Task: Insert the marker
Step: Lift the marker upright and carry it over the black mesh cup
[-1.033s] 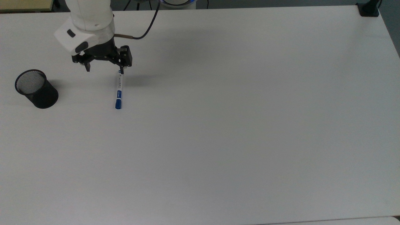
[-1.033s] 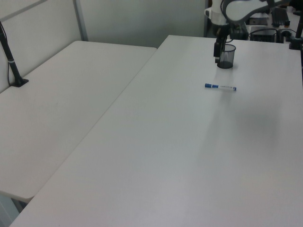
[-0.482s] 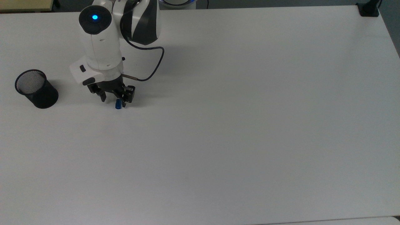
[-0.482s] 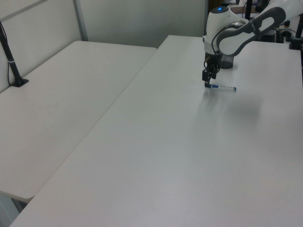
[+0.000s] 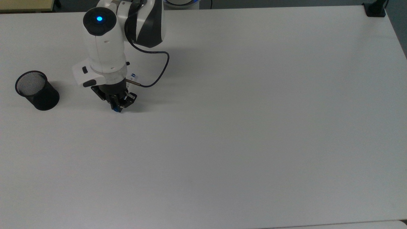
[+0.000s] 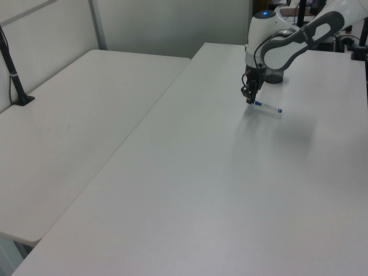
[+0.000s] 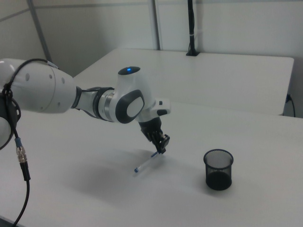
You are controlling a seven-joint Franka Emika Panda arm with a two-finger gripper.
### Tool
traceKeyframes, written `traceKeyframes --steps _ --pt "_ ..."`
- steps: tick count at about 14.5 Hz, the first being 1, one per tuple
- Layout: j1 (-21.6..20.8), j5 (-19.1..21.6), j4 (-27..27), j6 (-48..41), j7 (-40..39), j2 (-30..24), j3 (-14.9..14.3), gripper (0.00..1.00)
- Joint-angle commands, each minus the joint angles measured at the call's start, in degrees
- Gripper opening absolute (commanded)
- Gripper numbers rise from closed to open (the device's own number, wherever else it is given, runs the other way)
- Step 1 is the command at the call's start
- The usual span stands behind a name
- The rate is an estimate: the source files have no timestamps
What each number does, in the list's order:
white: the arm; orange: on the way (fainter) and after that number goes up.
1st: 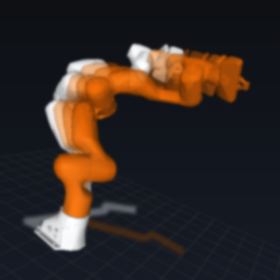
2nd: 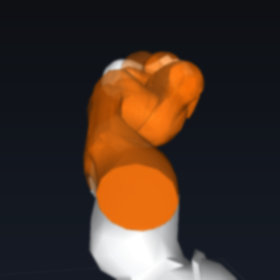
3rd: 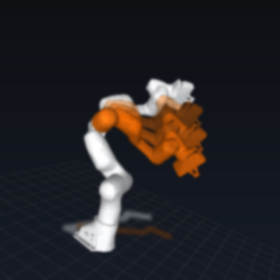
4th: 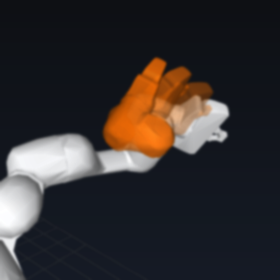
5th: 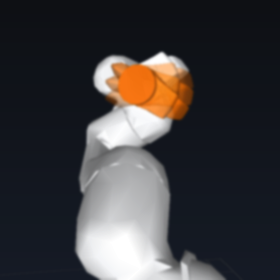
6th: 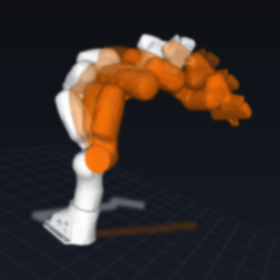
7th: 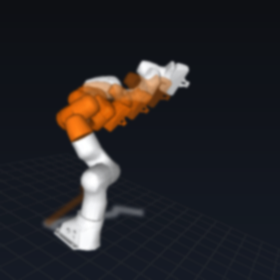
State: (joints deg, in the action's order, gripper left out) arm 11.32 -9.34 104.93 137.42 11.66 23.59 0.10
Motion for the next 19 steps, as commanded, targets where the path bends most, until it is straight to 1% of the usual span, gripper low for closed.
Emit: traceKeyframes --steps 1,2,3,5,7,8,10,12,15,17,19 --pt "4.48 0.2 -0.5 0.66 0.91 -8.1 0.26 0.0" --pt "6.41 0.2 -2.6 0.83 0.73 -8.81 0.17 0.0" --pt "7.3 0.11 -4.01 4.05 0.56 -9.08 -0.53 0.0" --pt "10.46 0.02 -3.5 17.12 0.82 -9.0 -1.85 0.0" --pt "12.49 0.02 -3.32 26.72 0.73 -8.21 -4.39 0.0" --pt "13.19 0.02 -2.54 30.59 0.73 -7.86 -5.01 0.0" --pt "14.69 0.02 -0.78 37.45 0.73 -6.11 -5.02 0.0" --pt "16.27 -0.68 0.01 41.07 -0.06 -3.99 -5.19 0.0" --pt "16.8 -0.95 6.93 53.53 -5.31 -2.41 -5.19 0.0" --pt "17.5 -0.95 9.32 54.53 -11.72 -2.49 -5.19 0.0" --pt "17.33 -0.95 10.64 54.71 -13.16 -2.4 -5.19 0.0"
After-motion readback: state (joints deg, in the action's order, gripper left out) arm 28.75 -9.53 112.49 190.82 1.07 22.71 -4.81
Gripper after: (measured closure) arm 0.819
